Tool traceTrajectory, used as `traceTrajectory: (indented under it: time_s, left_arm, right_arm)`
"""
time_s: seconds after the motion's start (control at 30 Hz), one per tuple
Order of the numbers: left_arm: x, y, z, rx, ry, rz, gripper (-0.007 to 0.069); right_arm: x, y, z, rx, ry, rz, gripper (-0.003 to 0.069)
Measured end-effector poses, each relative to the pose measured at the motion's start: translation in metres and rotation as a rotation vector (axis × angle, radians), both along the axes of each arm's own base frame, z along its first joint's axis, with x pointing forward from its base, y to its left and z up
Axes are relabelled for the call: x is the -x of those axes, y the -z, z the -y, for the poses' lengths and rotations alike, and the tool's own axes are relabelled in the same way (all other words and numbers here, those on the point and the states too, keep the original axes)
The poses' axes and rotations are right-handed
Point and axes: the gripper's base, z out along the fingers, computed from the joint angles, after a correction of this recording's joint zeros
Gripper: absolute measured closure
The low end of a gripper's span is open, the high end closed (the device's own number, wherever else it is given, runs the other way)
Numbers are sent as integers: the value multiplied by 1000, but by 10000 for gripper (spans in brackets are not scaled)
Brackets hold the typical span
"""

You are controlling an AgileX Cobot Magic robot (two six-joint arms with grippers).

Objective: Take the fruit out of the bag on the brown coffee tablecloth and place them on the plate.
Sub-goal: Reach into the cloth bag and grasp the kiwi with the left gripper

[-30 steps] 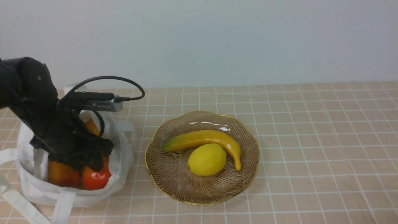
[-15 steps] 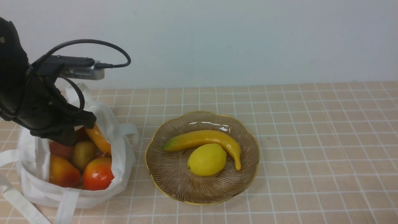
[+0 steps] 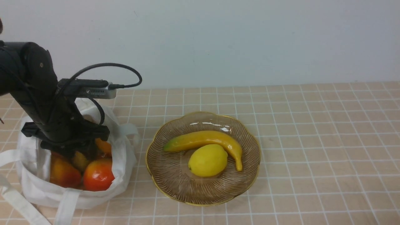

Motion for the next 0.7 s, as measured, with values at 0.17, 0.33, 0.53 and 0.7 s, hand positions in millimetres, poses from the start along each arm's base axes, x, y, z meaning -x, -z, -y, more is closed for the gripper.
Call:
traceTrajectory:
  time_s: [0.17,0.33,0.53,0.7]
  left_arm:
    - [-12,13,-3,-38,-21,47,164]
    - [-19,27,-2,-36,-21,49,156]
    - [-24,41,-3,-45,-13,35,184]
    - [-26,45,-3,-53,-8,27,254]
  right_arm:
    - [0,0,0,0,0,0,676]
    - [0,0,0,0,0,0,676]
    - [0,0,0,0,0,0,676]
    - [0,0,0,0,0,0,676]
